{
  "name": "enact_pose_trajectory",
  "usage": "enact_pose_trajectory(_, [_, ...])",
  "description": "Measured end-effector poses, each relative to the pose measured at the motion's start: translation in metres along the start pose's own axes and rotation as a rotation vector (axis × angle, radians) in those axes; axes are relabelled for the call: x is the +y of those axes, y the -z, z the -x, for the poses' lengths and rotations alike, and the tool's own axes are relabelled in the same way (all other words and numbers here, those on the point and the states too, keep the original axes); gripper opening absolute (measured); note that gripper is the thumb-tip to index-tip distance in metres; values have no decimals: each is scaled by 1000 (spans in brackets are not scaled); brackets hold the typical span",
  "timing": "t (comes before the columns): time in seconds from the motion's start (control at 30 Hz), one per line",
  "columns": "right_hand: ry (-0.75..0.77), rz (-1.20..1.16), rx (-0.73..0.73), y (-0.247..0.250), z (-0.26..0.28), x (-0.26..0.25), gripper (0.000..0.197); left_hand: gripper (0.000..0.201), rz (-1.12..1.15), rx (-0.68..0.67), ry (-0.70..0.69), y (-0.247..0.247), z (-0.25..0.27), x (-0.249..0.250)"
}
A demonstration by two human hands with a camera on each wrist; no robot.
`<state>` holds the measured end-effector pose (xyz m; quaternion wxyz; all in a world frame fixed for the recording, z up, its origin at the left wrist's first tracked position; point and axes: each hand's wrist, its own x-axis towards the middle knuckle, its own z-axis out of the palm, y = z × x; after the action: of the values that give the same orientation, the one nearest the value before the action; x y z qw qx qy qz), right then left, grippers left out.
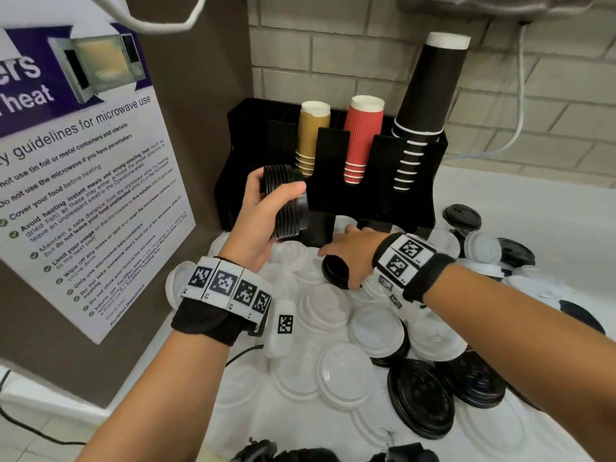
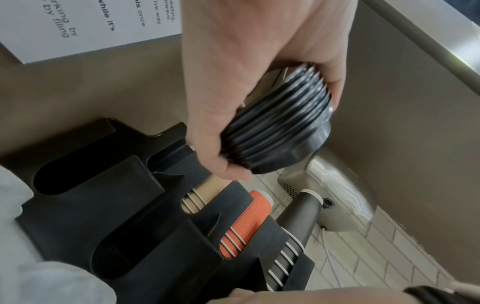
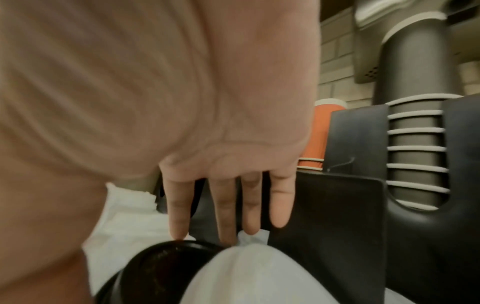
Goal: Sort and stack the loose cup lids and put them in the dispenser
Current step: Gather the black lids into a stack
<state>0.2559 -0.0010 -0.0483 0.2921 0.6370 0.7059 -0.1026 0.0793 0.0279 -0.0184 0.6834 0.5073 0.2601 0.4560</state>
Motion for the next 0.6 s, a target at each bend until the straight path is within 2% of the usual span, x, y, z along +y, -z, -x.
enact_pose_trajectory(0.13, [-11,127,46,-9,-13,0,84,50,-4,-2,5,-1,2,0])
enact_pose_trajectory(0.23, [13,65,52,-5,-16,3,80,53,-16,-8,0,0,2,1])
enact_pose_trajectory(0.33, [29,-90,147,1,-11,10,76,51,-23,-17,0,0,2,2])
enact_pose_trajectory(0.4, [49,-291,278,3,-1,16,78,50,-10,-21,-1,0,2,2])
enact_pose_trajectory(0.5, [113,-751,499,4,18,22,77,50,-5,-28,-3,-1,2,0])
enact_pose_trajectory(0.6, [125,-1205,623,3,38,21,67,44,5,-49,3,-3,3,-5])
